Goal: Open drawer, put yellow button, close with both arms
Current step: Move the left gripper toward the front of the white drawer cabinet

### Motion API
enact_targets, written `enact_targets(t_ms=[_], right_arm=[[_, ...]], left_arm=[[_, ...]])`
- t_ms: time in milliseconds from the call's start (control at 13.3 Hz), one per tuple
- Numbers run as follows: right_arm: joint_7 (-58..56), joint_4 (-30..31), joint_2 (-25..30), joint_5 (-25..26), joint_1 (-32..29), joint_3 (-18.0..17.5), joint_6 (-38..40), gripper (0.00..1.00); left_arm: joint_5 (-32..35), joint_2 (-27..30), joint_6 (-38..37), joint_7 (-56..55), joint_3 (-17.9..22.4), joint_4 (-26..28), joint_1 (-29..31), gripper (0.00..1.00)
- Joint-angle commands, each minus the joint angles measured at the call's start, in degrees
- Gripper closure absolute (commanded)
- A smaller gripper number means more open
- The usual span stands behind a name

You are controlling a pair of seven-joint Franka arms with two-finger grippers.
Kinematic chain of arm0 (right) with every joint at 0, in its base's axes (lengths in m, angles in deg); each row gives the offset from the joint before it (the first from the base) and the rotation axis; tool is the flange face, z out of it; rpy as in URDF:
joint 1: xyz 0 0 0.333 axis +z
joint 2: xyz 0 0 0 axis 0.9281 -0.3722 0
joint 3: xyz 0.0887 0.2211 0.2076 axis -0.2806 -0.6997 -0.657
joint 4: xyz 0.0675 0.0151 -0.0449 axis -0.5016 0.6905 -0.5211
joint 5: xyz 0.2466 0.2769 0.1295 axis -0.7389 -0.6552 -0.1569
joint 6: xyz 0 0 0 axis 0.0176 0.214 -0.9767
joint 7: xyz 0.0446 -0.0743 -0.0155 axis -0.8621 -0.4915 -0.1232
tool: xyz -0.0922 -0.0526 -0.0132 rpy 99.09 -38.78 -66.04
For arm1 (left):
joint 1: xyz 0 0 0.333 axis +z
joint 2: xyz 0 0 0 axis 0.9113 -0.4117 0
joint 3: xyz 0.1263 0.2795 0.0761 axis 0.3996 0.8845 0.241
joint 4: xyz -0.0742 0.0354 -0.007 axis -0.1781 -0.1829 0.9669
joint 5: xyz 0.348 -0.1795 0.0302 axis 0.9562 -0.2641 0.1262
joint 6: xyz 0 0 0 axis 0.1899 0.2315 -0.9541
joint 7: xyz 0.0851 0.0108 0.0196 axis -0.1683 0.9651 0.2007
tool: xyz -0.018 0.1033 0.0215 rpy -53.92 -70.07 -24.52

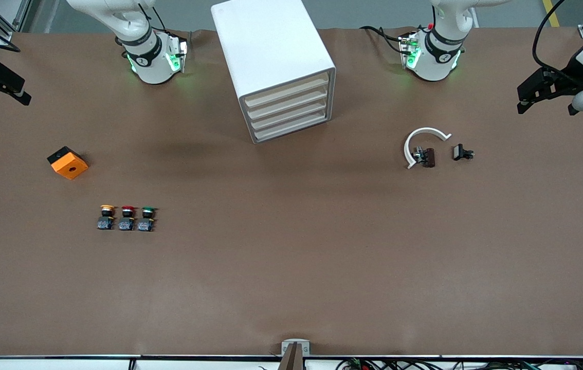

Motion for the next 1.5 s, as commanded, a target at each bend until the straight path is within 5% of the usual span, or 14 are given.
enact_targets(t_ms=[0, 526, 751, 977, 1427], right_arm=[[1.3, 1.1, 1.4, 0.7, 0.5, 0.0, -0.1, 0.00], [1.2, 1.1, 1.3, 0.7, 0.5, 0.1, -0.1, 0.00], [1.2, 1.1, 1.3, 0.7, 0.5, 0.1, -0.1, 0.00], [1.2, 1.1, 1.3, 0.7, 0.5, 0.0, -0.1, 0.00], [1.2, 1.1, 1.3, 0.7, 0.4, 0.1, -0.2, 0.00]], left_arm=[[1.1, -0.4, -1.3, 0.4, -0.4, -1.4, 0.2, 0.00], [-0.1, -4.8, -1.3, 0.9, 0.0, -3.4, 0.7, 0.00], [-7.6, -9.2, 0.8, -1.0, -0.1, -2.5, 0.4, 0.00], [-8.1, -12.3, 2.9, -3.4, -1.1, -0.4, -1.3, 0.00], [-8.1, -21.7, 4.4, -30.5, -6.0, -0.2, -5.5, 0.00]])
